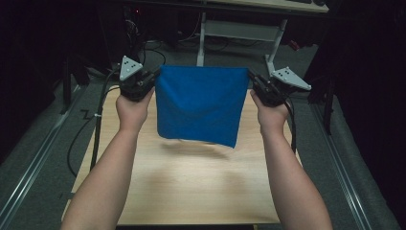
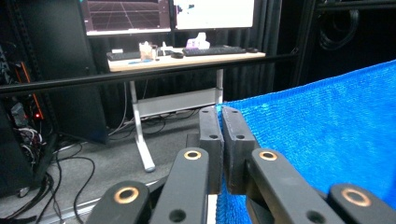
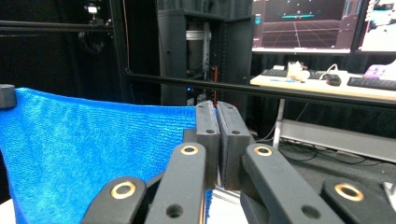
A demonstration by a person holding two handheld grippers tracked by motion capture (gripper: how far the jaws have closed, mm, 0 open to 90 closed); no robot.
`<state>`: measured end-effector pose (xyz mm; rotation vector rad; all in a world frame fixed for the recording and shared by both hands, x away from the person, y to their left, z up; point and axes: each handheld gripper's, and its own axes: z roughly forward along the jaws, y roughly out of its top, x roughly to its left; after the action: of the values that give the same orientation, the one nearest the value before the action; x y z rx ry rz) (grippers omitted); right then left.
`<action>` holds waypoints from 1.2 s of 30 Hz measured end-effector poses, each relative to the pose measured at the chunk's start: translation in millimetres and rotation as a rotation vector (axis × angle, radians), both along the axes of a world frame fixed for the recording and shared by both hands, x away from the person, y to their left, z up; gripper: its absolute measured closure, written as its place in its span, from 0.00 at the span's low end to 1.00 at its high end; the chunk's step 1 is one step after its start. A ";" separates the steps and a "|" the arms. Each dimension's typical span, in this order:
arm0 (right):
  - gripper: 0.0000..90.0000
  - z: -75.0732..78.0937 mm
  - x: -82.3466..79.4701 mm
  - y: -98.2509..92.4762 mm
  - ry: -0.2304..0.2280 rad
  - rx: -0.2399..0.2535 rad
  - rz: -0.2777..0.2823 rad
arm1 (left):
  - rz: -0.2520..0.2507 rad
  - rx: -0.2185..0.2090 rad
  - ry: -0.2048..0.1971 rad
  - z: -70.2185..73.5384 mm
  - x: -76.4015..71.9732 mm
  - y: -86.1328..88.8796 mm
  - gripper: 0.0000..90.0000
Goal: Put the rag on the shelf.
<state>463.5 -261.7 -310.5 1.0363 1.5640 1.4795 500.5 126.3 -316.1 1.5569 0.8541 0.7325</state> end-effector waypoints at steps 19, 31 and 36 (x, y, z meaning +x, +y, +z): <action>0.99 -45.2 61.5 7.5 0.157 -0.143 -0.042 | 0.022 0.099 0.209 -58.7 51.5 2.2 0.98; 0.99 -99.0 51.0 8.9 0.269 -0.177 -0.023 | -0.043 0.089 0.305 -108.5 36.0 5.3 0.98; 0.99 -112.5 44.4 8.4 0.294 -0.165 -0.012 | -0.051 0.044 0.341 -125.7 29.8 8.5 0.97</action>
<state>507.9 -253.3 -423.0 1.2030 1.8466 1.2063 530.3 134.9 -441.8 1.7663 1.0475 0.4562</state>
